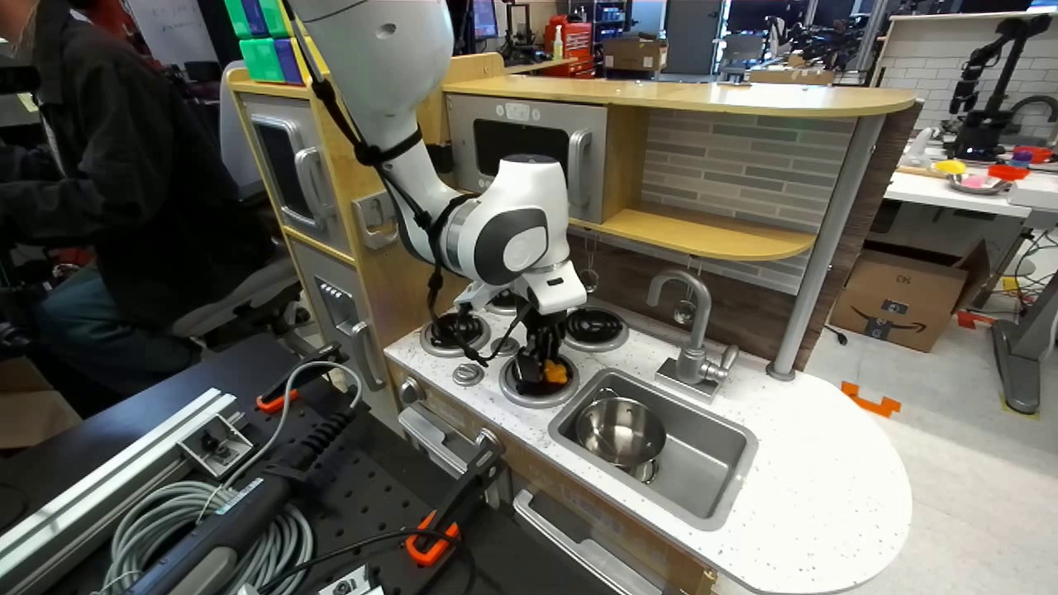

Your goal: Put the thing on the stove in the pot in the sink

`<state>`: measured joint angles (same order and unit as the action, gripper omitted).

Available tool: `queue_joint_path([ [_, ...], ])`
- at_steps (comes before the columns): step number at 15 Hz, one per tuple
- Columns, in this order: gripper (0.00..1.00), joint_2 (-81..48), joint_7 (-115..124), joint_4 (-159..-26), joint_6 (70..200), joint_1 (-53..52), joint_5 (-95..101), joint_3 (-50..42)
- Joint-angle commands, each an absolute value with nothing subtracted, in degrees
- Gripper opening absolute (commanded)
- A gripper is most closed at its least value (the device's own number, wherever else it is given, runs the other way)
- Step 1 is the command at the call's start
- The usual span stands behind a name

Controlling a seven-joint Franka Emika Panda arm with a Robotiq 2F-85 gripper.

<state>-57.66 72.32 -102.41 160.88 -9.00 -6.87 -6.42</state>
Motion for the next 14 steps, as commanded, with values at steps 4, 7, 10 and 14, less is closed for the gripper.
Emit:
queue_joint_path([
  [4,0.21,-53.23,69.57,-107.23,163.88,-5.35,-9.89,-8.67],
  [7,0.21,-54.71,70.36,-105.01,162.43,-4.01,-10.41,-10.92],
  [10,0.21,-58.74,72.32,-100.39,158.85,-2.61,-10.9,-12.82],
  [14,0.21,-62.89,73.32,-94.84,152.55,1.03,-12.69,-11.38],
])
